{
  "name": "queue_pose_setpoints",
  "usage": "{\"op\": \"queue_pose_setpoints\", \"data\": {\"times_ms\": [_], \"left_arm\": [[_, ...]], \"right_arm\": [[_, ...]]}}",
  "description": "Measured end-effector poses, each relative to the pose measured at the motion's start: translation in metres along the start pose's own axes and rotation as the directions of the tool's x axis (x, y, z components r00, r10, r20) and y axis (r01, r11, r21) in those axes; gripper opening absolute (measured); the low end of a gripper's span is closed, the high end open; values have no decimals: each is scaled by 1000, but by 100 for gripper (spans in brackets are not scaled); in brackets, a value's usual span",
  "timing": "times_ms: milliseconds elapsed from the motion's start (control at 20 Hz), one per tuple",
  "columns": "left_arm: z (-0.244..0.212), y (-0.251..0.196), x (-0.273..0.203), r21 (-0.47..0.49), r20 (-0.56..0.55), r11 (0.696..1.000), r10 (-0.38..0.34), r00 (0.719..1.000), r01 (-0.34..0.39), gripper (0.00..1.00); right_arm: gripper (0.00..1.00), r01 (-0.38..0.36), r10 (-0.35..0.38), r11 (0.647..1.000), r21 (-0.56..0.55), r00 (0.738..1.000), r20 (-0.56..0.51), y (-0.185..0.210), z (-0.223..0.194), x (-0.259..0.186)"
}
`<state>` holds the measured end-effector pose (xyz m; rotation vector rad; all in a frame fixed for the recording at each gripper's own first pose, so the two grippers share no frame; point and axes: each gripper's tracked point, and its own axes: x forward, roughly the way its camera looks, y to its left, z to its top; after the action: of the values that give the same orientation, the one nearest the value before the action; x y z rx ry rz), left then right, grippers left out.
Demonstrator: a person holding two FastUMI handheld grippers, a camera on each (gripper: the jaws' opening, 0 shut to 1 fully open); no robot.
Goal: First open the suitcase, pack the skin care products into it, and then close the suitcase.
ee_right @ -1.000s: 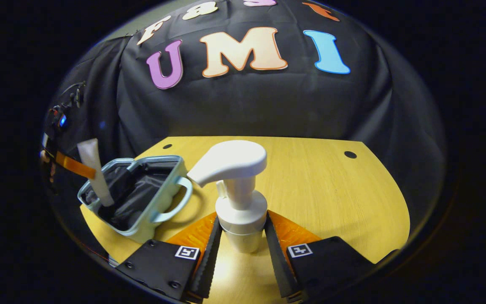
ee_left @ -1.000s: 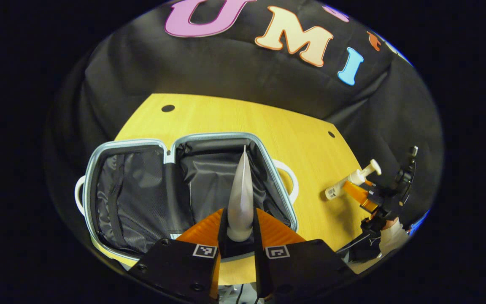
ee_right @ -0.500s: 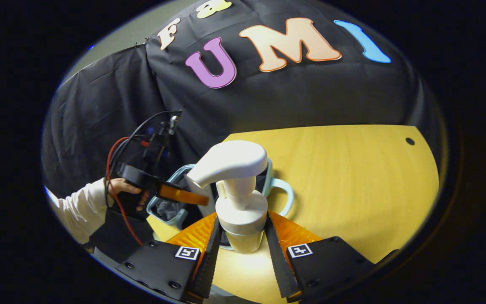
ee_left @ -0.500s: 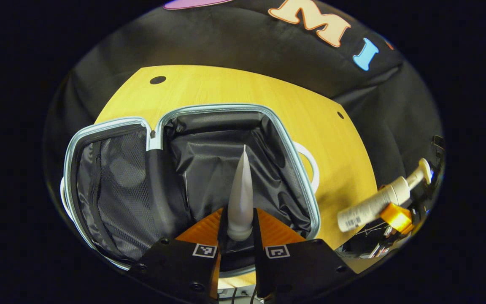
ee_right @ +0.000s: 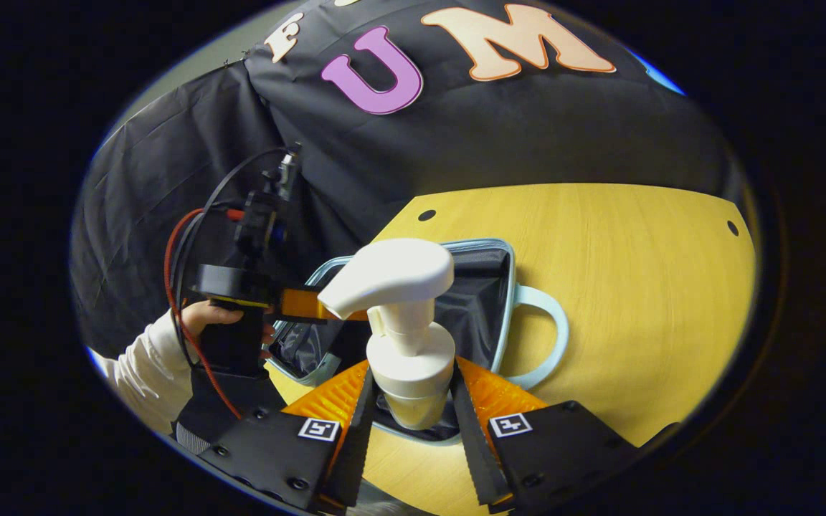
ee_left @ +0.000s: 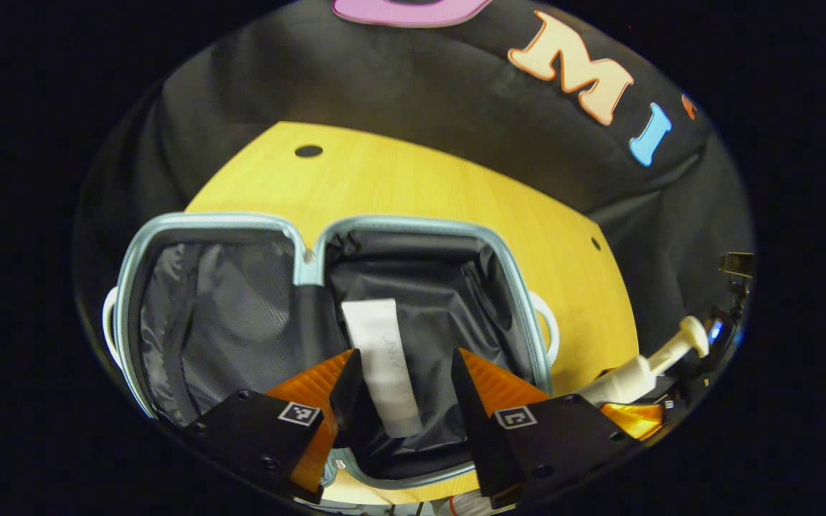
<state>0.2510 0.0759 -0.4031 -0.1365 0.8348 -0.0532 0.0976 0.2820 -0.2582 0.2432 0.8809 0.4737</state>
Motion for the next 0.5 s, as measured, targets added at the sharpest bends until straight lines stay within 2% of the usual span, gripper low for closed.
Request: {"op": "queue_pose_setpoints", "data": {"times_ms": [50, 100, 200, 350, 500], "left_arm": [[12, 1, -13, 2, 67, 1000, 1, 998, -2, 77], [23, 2, -27, 1, 126, 1000, 3, 992, -3, 81], [40, 8, -59, 8, 237, 1000, 13, 971, -16, 94], [47, 37, -111, 18, 344, 996, 74, 936, -85, 96], [49, 71, -159, -34, 435, 987, 157, 886, -158, 96]], "right_arm": [[61, 3, -3, 1000, -2, 1000, -13, 0, -1, 10], [61, 10, -10, 1000, -5, 1000, -27, -2, -2, 21], [61, 19, -19, 1000, -3, 998, -63, -4, -8, 39], [61, 45, -45, 999, -2, 993, -108, -6, -14, 61], [62, 84, -87, 996, -25, 989, -116, -11, -16, 74]]}}
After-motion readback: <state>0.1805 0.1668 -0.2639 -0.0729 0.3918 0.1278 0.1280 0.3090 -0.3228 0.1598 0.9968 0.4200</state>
